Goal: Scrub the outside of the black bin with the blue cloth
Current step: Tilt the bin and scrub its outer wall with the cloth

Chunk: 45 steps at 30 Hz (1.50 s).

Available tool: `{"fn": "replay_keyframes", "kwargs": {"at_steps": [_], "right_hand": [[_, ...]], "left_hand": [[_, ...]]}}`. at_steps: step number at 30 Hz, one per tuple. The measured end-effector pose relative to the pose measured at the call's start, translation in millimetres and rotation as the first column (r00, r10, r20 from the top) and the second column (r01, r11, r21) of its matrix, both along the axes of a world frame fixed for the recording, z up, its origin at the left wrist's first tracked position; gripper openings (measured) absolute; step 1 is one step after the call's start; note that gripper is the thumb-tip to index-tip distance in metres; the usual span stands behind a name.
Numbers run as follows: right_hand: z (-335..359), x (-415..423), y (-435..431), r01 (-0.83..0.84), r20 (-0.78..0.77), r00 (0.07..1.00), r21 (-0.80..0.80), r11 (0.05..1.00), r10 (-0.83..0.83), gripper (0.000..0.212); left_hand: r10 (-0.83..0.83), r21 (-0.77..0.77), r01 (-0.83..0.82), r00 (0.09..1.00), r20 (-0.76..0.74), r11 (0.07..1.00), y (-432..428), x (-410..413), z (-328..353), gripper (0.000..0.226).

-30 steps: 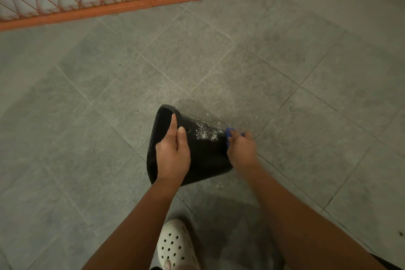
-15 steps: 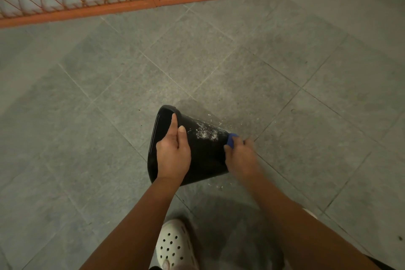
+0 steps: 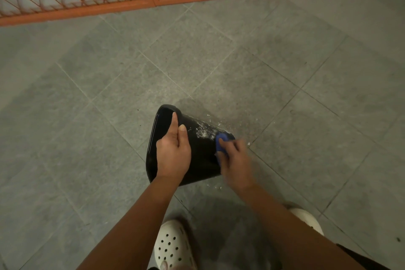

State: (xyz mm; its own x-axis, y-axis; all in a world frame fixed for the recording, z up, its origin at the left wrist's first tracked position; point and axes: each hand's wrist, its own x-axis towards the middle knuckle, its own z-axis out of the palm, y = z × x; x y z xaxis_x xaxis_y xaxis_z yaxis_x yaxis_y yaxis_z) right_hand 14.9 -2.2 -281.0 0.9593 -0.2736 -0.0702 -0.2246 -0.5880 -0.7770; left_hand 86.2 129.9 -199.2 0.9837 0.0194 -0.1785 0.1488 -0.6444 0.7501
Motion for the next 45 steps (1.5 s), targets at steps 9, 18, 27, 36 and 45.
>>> {"fn": "replay_keyframes", "kwargs": {"at_steps": [9, 18, 27, 36, 45], "right_hand": [[-12.7, 31.0, -14.3, 0.089, -0.142, 0.985, -0.054, 0.995, -0.096, 0.030], [-0.3, 32.4, -6.8, -0.097, 0.213, 0.974, 0.083, 0.992, 0.077, 0.028], [13.2, 26.5, 3.1, -0.039, 0.156, 0.988, 0.111, 0.993, 0.021, 0.026], [15.0, 41.8, 3.6, 0.092, -0.172, 0.981, 0.009, 0.996, -0.089, 0.027], [16.3, 57.4, 7.9, 0.023, -0.047, 0.999, 0.042, 0.999, -0.021, 0.023]], "left_hand": [[0.000, -0.033, -0.001, 1.000, -0.011, 0.999, 2.6, -0.6, 2.7, 0.045], [0.000, -0.120, -0.001, 1.000, -0.012, 0.993, 11.6, 0.7, -7.1, 0.043], [0.011, -0.096, -0.013, 1.000, -0.022, 0.995, 9.8, -1.3, -1.3, 0.044], [-0.002, -0.097, -0.001, 1.000, -0.029, 0.995, 6.7, -3.4, -1.8, 0.044], [-0.011, -0.126, 0.009, 1.000, -0.014, 0.992, 12.0, -3.2, -6.9, 0.043]]}}
